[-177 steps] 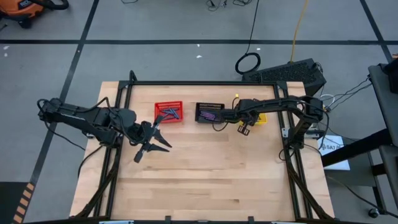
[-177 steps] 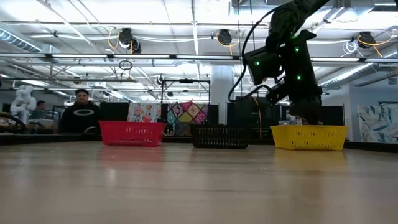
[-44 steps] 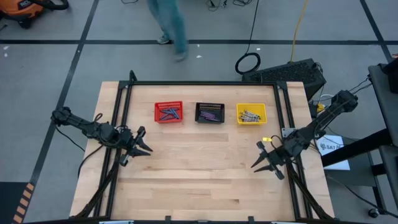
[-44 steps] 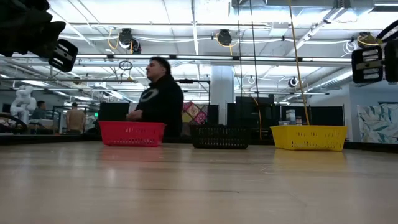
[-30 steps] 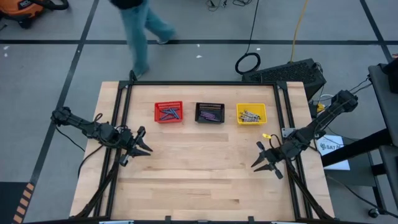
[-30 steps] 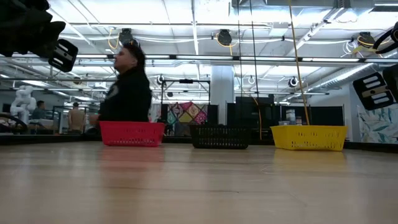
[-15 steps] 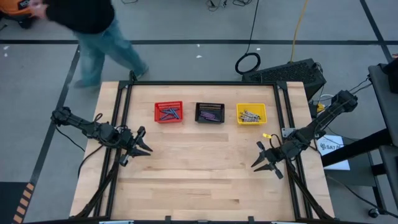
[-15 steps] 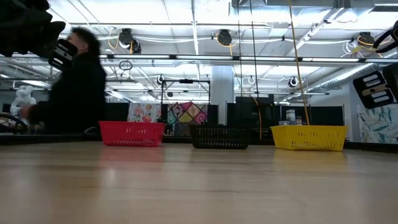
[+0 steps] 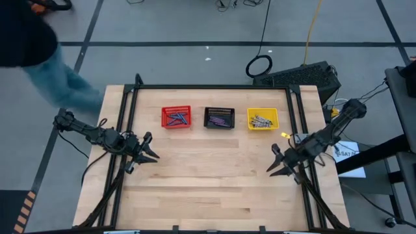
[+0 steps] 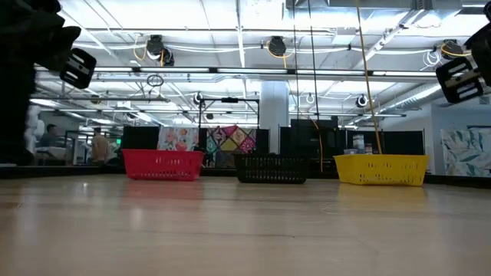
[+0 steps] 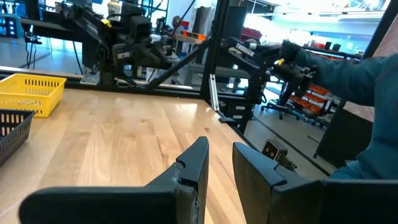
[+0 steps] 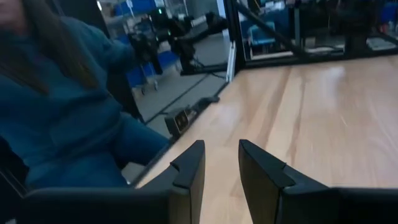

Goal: Sort crayons
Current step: Return to Home Position

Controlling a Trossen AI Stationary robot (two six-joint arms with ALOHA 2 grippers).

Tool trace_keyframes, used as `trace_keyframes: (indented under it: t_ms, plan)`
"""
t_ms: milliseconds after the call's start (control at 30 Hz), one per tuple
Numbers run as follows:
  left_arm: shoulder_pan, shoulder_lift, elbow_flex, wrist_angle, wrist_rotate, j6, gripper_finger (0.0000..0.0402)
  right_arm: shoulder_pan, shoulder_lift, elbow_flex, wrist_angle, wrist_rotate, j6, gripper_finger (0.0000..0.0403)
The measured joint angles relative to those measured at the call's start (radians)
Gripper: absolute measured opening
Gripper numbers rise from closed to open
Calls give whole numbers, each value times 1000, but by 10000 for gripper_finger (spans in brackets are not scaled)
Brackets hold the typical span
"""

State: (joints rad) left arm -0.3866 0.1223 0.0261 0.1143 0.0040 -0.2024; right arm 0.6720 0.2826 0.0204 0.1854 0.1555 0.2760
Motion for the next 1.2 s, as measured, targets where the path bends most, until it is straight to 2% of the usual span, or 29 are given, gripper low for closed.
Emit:
trace_keyframes:
  t_ms: [500,733,933,1200]
  plan:
    - [0,0,0,0,0,0,77,0,-282,-5,-134,-3,-1,84]
    - [0,-7,-19,12,-1,0,77,0,-281,-5,-138,-2,-3,84]
    - [0,-12,-18,-86,-2,0,77,0,-282,-5,-142,-2,-3,84]
    - [0,-14,-19,-93,-1,0,77,0,-282,-5,-144,-3,-3,84]
